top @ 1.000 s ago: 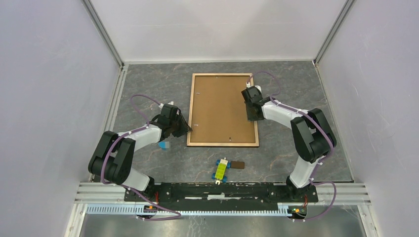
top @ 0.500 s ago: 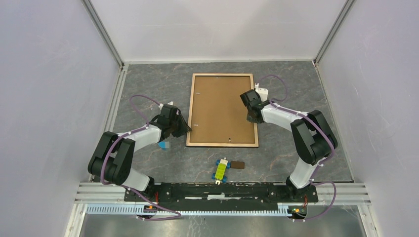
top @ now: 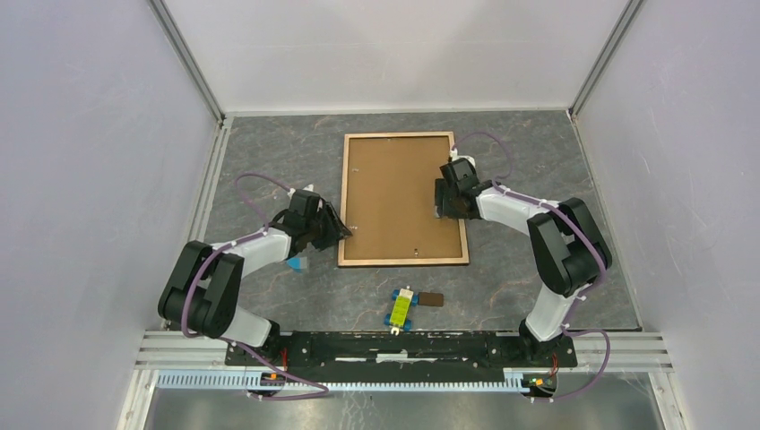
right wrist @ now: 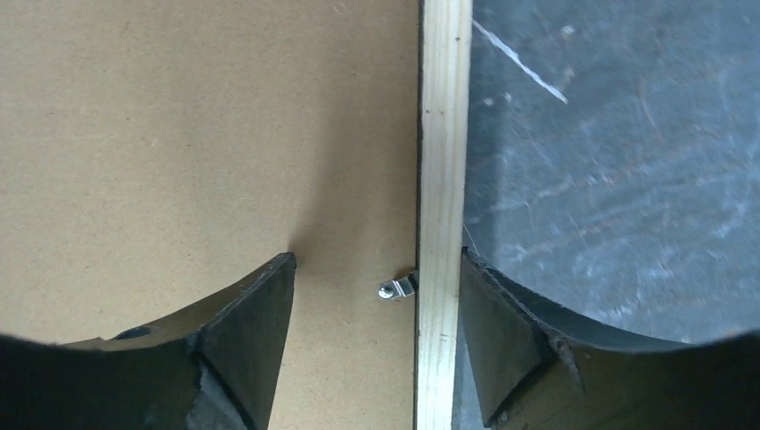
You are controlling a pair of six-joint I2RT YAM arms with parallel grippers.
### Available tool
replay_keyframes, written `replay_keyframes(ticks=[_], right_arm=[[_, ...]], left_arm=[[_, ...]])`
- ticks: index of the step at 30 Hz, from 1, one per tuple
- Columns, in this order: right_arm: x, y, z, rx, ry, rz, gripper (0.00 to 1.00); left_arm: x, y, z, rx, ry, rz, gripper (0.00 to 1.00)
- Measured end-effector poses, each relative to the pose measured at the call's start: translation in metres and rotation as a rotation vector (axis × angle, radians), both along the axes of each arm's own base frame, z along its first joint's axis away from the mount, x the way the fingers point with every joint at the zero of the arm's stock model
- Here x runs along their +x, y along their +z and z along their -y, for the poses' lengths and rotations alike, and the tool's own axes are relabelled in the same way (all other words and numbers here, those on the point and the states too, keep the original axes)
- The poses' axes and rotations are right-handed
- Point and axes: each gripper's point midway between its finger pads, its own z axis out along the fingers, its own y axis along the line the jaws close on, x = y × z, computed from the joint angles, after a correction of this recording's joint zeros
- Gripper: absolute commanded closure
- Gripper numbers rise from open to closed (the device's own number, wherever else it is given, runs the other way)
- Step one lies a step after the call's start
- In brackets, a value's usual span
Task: Put the photo into the frame
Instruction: Adjust the photo frame at the center of the board.
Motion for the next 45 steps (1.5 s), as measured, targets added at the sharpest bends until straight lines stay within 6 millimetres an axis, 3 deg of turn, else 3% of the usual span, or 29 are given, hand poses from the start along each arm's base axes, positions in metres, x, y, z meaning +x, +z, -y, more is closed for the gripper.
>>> replay_keyframes(ticks=[4,9,16,19,24,27,30,33,36,40,43,45], right_arm=[[0.013,-0.001,-0.008,0.032,0.072,0.001,0.2],[0.044,0.001,-0.016,0.008,0.163,0.045,0.15],[0.104,0.006,-0.021,0.011,0.226,0.157,0.13],[0.134,0.01,-0.044,0.076,0.265,0.217,0.12],[0.159,0.019,-0.095,0.219,0.353,0.281,0.11],[0.172,0.031,-0.119,0.273,0.384,0.292,0.1],[0.169,0.047,-0.139,0.31,0.411,0.252,0.08],[0.163,0.067,-0.145,0.307,0.423,0.233,0.04],[0.143,0.085,-0.129,0.266,0.409,0.209,0.02],[0.11,0.109,-0.088,0.209,0.357,0.197,0.02],[0.089,0.116,-0.053,0.141,0.289,0.202,0.02],[0.076,0.112,-0.03,0.083,0.235,0.192,0.02]], left_arm=[[-0.003,0.002,0.003,-0.01,-0.014,0.001,0.44],[-0.013,0.002,0.017,-0.014,-0.052,-0.004,0.44],[-0.049,0.002,0.074,-0.059,-0.165,-0.051,0.43],[-0.072,0.001,0.104,-0.091,-0.247,-0.105,0.42],[-0.097,0.003,0.153,-0.146,-0.372,-0.194,0.35],[-0.094,0.007,0.182,-0.168,-0.424,-0.211,0.24],[-0.07,0.018,0.205,-0.187,-0.442,-0.16,0.14],[-0.051,0.041,0.217,-0.206,-0.474,-0.072,0.08],[-0.043,0.066,0.217,-0.201,-0.524,0.024,0.03],[-0.038,0.112,0.194,-0.159,-0.55,0.171,0.02],[-0.021,0.15,0.151,-0.119,-0.452,0.299,0.01],[-0.002,0.162,0.114,-0.063,-0.321,0.351,0.0]])
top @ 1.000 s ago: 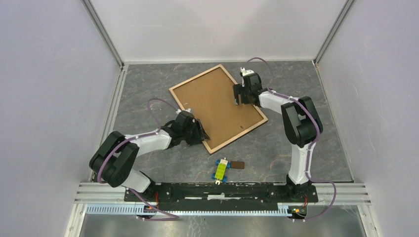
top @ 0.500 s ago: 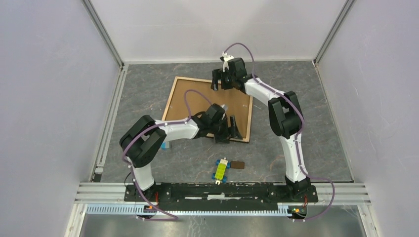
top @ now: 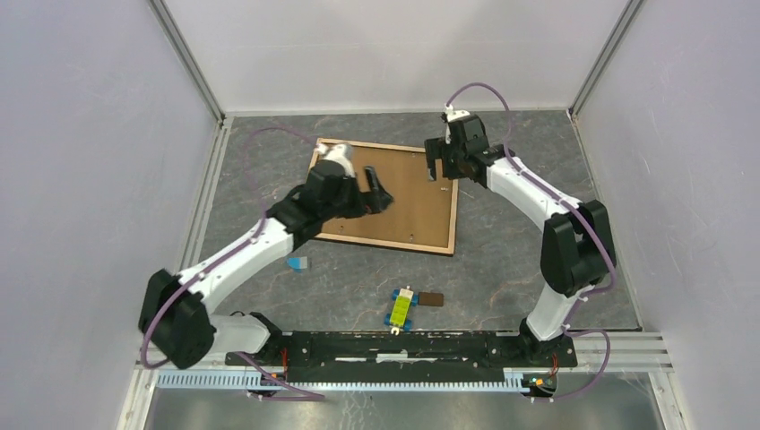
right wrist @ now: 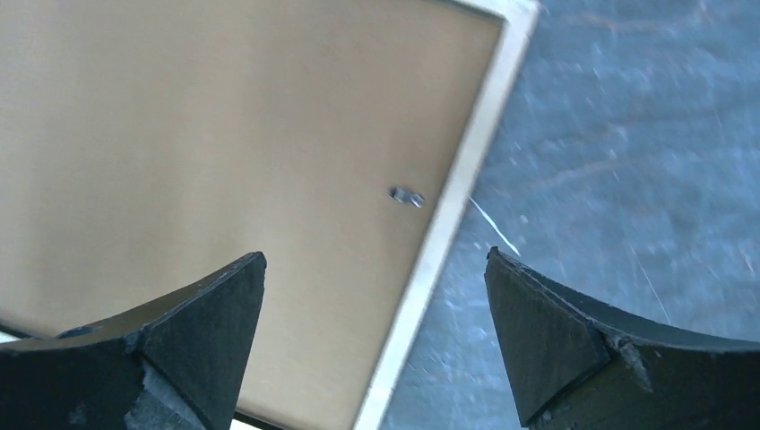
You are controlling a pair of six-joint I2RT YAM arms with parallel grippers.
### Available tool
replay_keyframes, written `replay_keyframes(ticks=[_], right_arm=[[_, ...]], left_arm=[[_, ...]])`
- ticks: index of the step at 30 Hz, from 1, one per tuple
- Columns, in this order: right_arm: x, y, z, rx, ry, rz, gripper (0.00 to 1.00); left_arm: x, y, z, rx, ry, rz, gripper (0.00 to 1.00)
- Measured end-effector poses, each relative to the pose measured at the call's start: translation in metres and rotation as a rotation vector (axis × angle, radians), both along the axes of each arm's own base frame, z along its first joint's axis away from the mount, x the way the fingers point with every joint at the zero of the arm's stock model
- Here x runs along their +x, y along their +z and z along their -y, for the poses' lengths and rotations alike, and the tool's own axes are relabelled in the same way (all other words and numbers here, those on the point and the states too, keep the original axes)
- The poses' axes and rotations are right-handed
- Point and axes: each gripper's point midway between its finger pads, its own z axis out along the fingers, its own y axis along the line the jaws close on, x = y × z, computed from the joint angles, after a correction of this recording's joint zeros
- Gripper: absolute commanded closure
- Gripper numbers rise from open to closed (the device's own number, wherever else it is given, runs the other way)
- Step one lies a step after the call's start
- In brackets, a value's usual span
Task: Put the photo into the frame
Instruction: Adjust the photo frame at the center of the board.
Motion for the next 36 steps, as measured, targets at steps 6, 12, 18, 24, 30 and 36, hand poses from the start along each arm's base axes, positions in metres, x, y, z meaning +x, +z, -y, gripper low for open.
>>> replay_keyframes(ticks=[6,12,18,24,30,36], right_arm=[[-0.035,-0.047,0.031,-0.086,-0.054,-0.104,0.02],[-0.057,-0.081,0.037,-0.04,-0.032,-0.2,0.02],[-0.052,-0.081,0.032,0.002,-0.01,-0.19,0.02],[-0.049,-0.08,0.032,0.016,-0.007,-0.184,0.02],[-0.044,-0.08,0.047,0.019,-0.061,-0.186,0.04],[-0.032,-0.093,0.071,0.031,-0.236,-0.24,0.08]], left_arm=[[0.039,-0.027,-0.13,0.196,0.467,-0.031,0.0],[0.045,-0.082,-0.221,0.322,0.758,-0.208,0.01],[0.042,-0.128,-0.242,0.397,0.805,-0.335,0.0],[0.046,-0.16,-0.247,0.386,0.793,-0.457,0.04],[0.051,-0.164,-0.236,0.298,0.754,-0.48,0.26],[0.032,-0.163,-0.217,0.177,0.706,-0.449,0.37]])
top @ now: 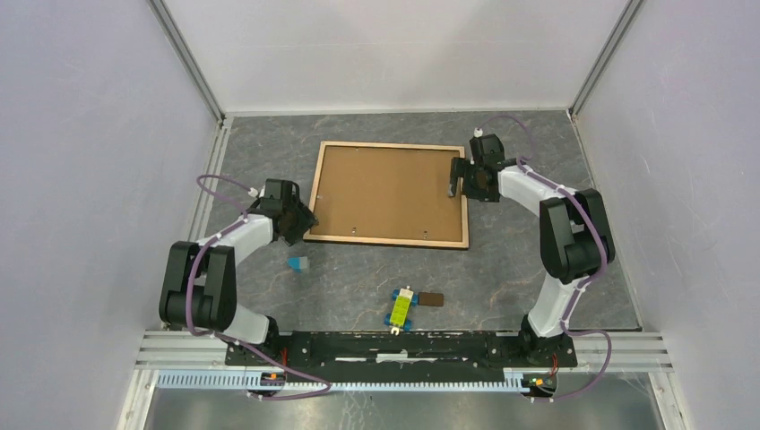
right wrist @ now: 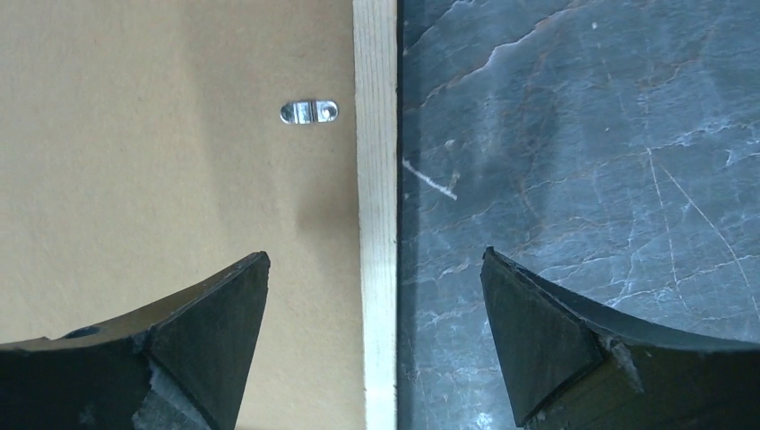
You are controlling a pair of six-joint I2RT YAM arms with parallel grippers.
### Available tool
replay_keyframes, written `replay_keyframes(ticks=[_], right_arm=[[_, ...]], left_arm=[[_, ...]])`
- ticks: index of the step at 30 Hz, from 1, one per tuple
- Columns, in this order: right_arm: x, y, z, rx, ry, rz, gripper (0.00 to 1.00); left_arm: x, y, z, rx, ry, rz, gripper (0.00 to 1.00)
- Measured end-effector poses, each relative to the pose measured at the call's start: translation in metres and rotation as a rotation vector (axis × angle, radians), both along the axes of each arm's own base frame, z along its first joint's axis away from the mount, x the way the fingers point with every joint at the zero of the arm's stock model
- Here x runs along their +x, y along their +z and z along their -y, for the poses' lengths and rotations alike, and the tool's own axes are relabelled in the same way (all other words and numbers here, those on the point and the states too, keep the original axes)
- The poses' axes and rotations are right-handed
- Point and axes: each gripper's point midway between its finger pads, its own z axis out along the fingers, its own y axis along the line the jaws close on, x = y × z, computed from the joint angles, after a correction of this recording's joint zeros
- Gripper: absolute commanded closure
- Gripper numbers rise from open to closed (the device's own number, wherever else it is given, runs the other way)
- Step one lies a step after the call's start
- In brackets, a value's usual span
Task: Put the photo into the frame
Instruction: Adjust the photo frame at the center of the board, then install the photo frame at the center of the board.
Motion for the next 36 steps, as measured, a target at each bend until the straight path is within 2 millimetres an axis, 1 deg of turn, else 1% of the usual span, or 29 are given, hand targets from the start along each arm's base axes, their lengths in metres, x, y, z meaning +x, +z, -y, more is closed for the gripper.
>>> replay_keyframes(ticks=[4,6,12,15,20,24,28,34,36], right_arm=[[0.009,-0.004,0.001,0.02,-0.061,-0.013,0.11],[0.013,-0.003,0.0,0.019,-0.068,-0.002,0.16],[0.035,-0.001,0.005,-0.044,-0.028,0.069,0.25],[0.039,-0.004,0.009,-0.082,-0.002,0.083,0.3],[0.048,-0.007,0.014,-0.129,0.016,0.114,0.34],[0.052,-0.016,0.019,-0.161,0.016,0.112,0.39],[0.061,-0.015,0.019,-0.173,0.013,0.138,0.41],[0.071,-0.015,0.018,-0.181,0.004,0.166,0.5],[0.073,-0.015,0.018,-0.18,-0.002,0.172,0.51]], left_arm=[[-0.013,0.0,0.014,-0.047,-0.026,0.025,0.41],[-0.015,0.0,0.016,-0.059,-0.027,0.036,0.42],[-0.015,-0.001,0.017,-0.069,-0.03,0.045,0.48],[-0.015,-0.002,0.019,-0.079,-0.036,0.047,0.49],[-0.014,-0.002,0.02,-0.084,-0.039,0.052,0.5],[-0.014,-0.002,0.021,-0.086,-0.038,0.052,0.51],[-0.014,-0.002,0.02,-0.087,-0.037,0.054,0.52],[-0.014,-0.002,0.021,-0.09,-0.038,0.055,0.52],[-0.013,-0.002,0.021,-0.092,-0.039,0.055,0.52]])
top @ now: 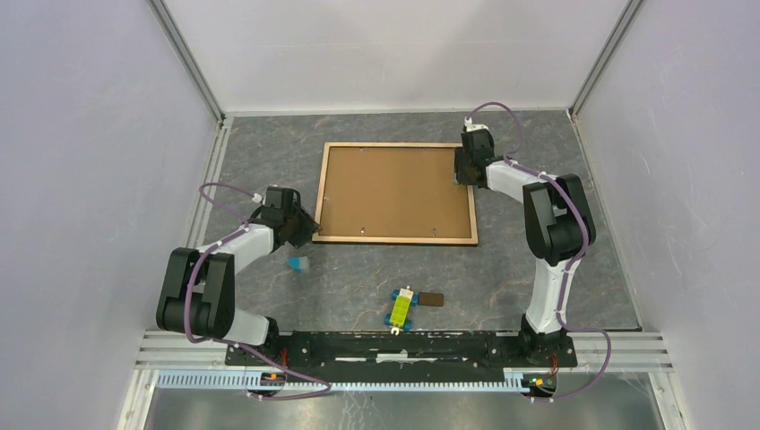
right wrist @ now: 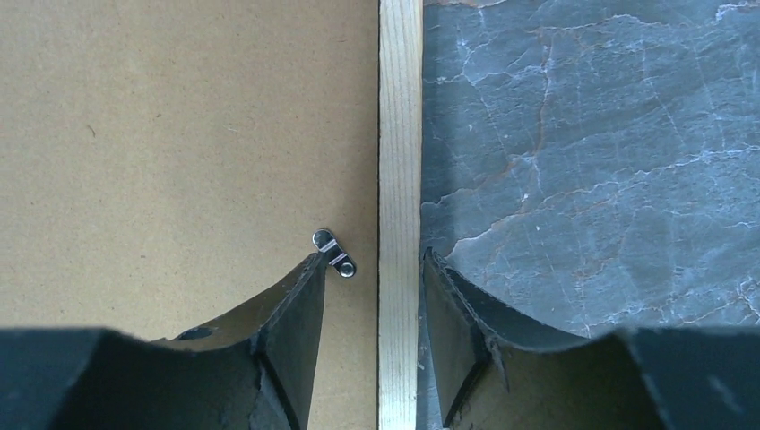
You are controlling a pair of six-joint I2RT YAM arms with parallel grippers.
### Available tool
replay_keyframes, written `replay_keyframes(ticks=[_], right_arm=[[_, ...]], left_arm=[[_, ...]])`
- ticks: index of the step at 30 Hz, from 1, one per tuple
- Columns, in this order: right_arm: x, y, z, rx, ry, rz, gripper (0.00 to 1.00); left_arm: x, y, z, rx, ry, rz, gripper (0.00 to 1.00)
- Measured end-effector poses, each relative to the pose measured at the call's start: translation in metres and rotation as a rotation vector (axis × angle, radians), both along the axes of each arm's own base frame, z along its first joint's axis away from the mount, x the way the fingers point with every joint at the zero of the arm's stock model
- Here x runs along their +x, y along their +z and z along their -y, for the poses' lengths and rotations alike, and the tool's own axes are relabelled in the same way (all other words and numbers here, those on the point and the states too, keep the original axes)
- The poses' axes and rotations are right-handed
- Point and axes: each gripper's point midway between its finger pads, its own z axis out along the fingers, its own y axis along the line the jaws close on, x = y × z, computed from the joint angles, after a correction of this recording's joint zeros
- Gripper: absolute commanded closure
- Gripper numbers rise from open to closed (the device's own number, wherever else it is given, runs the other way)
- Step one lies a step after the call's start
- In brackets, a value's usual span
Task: Put the photo into the frame
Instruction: Install the photo frame at the center of the board.
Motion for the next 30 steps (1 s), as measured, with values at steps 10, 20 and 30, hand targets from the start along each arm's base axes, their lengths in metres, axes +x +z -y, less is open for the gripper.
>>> replay_keyframes(ticks=[10,20,30], right_arm=[[0.0002,-0.0017,0.0015,0.053,-0.122,0.005,0.63],[-0.0006,-0.002,0.0027,0.078,-0.241,-0.039,0.79],[0.0009,-0.0016,-0.0018,0.157,-0.254,-0.045,0.37]], left_arm=[[0.0006,0.0,0.0013,-0.013,-0.004,0.0,0.53],[0.0005,-0.0002,0.0013,-0.015,-0.005,-0.001,0.53],[0.0008,0.0003,0.0018,-0.018,-0.006,0.001,0.48]])
